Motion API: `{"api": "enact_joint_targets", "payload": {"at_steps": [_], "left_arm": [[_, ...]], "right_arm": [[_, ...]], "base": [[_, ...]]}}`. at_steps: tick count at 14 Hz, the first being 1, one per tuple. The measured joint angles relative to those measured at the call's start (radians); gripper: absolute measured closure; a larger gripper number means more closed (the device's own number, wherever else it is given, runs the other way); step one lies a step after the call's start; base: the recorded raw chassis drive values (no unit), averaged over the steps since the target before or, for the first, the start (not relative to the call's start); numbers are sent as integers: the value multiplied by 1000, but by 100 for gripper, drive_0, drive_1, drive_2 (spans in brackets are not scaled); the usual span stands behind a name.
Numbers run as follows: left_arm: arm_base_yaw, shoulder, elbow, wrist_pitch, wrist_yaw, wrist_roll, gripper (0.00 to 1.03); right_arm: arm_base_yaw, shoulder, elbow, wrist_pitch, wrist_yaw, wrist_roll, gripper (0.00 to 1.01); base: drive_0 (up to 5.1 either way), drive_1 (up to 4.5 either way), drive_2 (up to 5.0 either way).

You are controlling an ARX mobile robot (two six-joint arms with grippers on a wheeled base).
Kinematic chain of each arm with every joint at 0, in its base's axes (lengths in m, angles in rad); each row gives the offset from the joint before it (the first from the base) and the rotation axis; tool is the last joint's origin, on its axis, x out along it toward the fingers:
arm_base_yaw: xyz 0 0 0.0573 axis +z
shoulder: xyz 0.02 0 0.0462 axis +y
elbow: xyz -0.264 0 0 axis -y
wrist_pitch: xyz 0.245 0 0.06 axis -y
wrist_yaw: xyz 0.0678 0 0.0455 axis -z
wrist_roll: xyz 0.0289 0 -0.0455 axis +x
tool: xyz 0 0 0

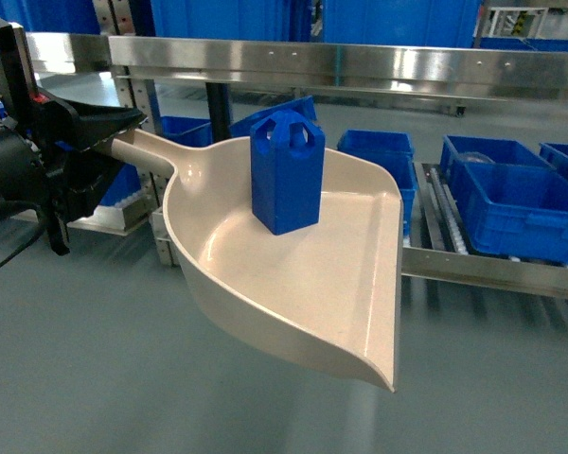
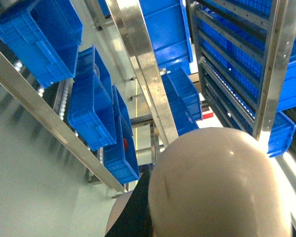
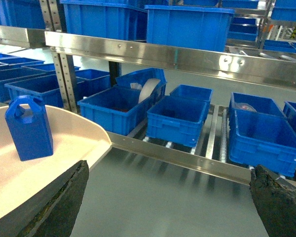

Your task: Place part in tray to right shelf

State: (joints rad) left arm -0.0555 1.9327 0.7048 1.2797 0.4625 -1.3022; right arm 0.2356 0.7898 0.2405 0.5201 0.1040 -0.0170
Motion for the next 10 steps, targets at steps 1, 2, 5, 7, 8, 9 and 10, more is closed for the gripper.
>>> {"api": "enact_joint_targets", "payload": {"at_steps": [1,2,5,7,8,9,10], "left_arm": [[0,0,0,0,0,0,87],[0,0,0,0,-2,0,87],[0,0,0,1,-2,0,87],[-2,0,0,0,2,0,87],[-2,0,0,0,1,0,87],[-2,0,0,0,1,0,87],[-6,0,0,-1,2,0,87]], "right_arm": [[0,0,0,0,0,0,3],[0,0,0,0,0,0,3],[0,0,0,0,0,0,3],[0,0,0,0,0,0,3],[0,0,0,0,0,0,3],[0,0,0,0,0,0,3],[0,-2,0,1,3,0,3]], "base": [[-147,-147,-147],[-147,-147,-147],[-155,-155,-155],[-159,-159,-159],[-159,-159,-159],[-159,-159,-159],[0,0,0]]}}
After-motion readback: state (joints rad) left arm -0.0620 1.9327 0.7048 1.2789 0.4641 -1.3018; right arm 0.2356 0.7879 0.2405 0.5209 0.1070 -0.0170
